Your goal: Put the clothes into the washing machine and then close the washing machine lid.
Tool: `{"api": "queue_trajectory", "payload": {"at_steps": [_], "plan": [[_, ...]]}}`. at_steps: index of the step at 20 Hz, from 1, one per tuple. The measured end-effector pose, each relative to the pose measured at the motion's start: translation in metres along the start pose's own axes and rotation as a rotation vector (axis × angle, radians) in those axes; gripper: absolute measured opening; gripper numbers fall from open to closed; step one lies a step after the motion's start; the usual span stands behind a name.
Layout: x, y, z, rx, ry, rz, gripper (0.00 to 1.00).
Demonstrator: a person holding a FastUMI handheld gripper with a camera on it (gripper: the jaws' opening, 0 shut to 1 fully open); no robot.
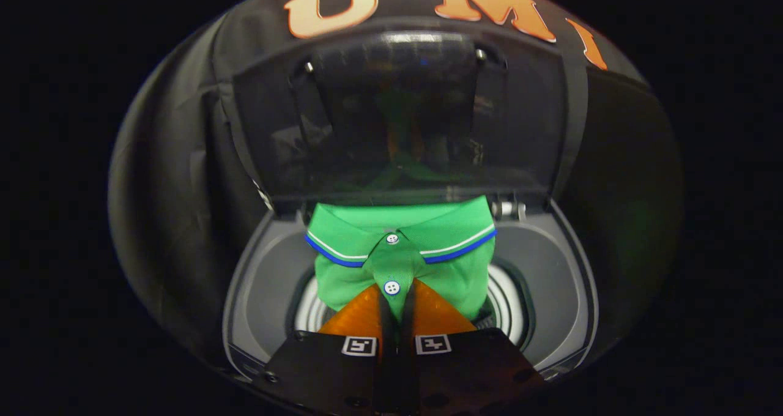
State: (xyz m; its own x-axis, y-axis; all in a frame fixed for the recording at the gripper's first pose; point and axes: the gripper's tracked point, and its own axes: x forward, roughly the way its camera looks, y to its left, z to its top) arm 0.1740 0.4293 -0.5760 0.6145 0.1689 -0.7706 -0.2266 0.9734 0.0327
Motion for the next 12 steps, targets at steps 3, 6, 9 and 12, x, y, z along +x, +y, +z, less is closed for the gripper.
{"api": "queue_trajectory", "payload": {"at_steps": [3, 6, 9, 12], "plan": [[0.014, -0.005, -0.024, 0.024, 0.101, -0.024, 0.10], [0.019, -0.005, -0.042, 0.032, 0.188, -0.029, 0.10], [0.021, -0.003, -0.053, 0.073, 0.219, -0.031, 0.10], [0.020, -0.004, -0.053, 0.055, 0.211, -0.025, 0.10]]}}
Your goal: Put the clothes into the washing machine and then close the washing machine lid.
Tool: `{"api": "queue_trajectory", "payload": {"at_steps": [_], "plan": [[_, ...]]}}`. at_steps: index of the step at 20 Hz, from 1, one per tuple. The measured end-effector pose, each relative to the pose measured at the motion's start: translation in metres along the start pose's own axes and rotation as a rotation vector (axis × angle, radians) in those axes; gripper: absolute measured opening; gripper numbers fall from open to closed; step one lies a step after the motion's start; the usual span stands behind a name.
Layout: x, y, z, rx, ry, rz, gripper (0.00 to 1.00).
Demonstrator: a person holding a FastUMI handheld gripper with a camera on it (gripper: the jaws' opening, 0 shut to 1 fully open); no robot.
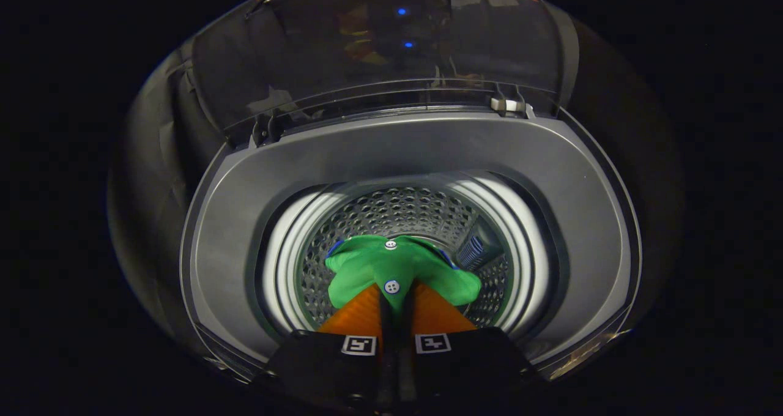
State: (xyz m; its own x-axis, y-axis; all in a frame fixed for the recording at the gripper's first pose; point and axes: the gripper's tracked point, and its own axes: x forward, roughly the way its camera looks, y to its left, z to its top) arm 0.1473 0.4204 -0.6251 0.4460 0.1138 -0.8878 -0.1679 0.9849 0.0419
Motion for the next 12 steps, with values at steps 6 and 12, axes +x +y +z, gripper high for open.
{"api": "queue_trajectory", "payload": {"at_steps": [6, 12], "plan": [[-0.009, 0.002, 0.021, -0.070, -0.045, -0.023, 0.84], [-0.021, 0.005, 0.025, -0.064, -0.054, -0.006, 1.00]]}}
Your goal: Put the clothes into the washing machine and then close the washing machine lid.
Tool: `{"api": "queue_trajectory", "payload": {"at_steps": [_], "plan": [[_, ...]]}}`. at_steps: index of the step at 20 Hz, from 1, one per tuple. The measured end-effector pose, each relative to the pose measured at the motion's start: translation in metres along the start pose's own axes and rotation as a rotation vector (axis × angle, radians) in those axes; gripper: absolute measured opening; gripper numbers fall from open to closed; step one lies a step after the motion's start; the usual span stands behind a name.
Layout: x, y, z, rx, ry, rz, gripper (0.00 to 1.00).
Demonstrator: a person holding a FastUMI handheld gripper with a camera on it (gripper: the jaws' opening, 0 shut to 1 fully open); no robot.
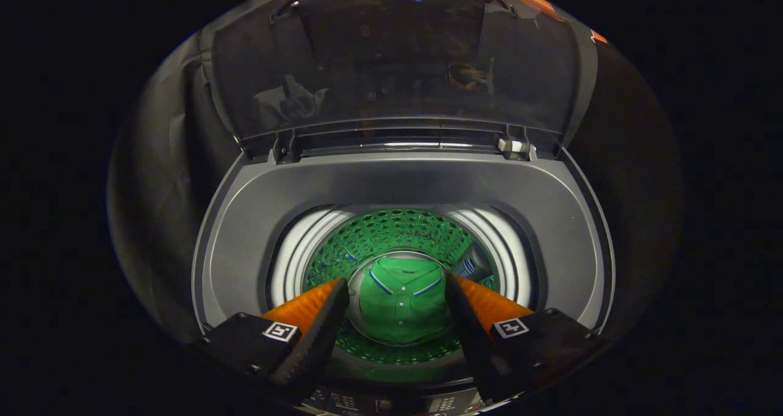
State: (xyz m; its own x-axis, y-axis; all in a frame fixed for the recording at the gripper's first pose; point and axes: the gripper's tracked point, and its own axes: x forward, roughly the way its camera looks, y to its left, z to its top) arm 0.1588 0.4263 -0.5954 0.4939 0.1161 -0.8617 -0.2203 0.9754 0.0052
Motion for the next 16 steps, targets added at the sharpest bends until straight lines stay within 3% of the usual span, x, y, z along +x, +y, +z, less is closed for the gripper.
{"api": "queue_trajectory", "payload": {"at_steps": [8, 16], "plan": [[-0.038, 0.003, 0.017, 0.053, -0.087, 0.034, 1.00], [-0.149, 0.016, 0.094, 0.011, -0.363, 0.081, 0.98]]}}
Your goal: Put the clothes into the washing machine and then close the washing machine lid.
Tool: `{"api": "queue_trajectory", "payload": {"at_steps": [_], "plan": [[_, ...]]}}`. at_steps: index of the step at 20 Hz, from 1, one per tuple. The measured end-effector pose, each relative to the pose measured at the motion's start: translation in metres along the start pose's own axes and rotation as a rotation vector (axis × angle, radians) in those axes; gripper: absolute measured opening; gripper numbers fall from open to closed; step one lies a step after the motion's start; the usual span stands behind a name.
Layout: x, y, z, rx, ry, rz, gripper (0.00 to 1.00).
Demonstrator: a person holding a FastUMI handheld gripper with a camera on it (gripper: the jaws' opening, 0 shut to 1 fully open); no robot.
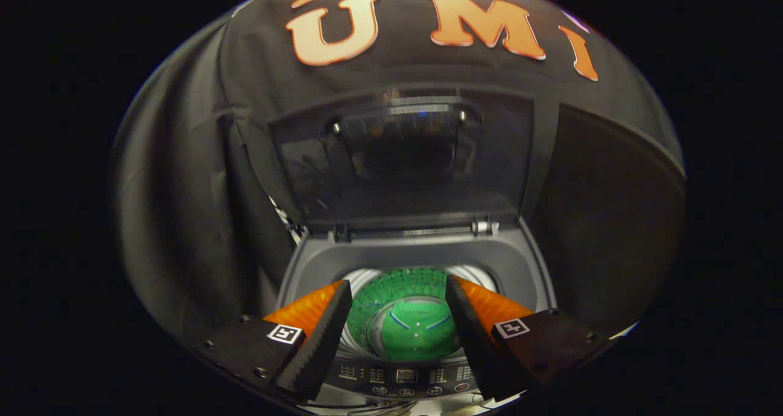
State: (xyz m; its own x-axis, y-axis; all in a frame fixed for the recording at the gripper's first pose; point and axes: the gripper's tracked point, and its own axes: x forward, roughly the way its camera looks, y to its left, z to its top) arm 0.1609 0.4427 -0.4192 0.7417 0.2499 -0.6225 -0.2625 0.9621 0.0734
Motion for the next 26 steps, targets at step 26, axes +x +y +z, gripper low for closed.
{"api": "queue_trajectory", "payload": {"at_steps": [26], "plan": [[0.084, -0.041, 0.249, -0.062, -0.243, -0.023, 0.98]]}}
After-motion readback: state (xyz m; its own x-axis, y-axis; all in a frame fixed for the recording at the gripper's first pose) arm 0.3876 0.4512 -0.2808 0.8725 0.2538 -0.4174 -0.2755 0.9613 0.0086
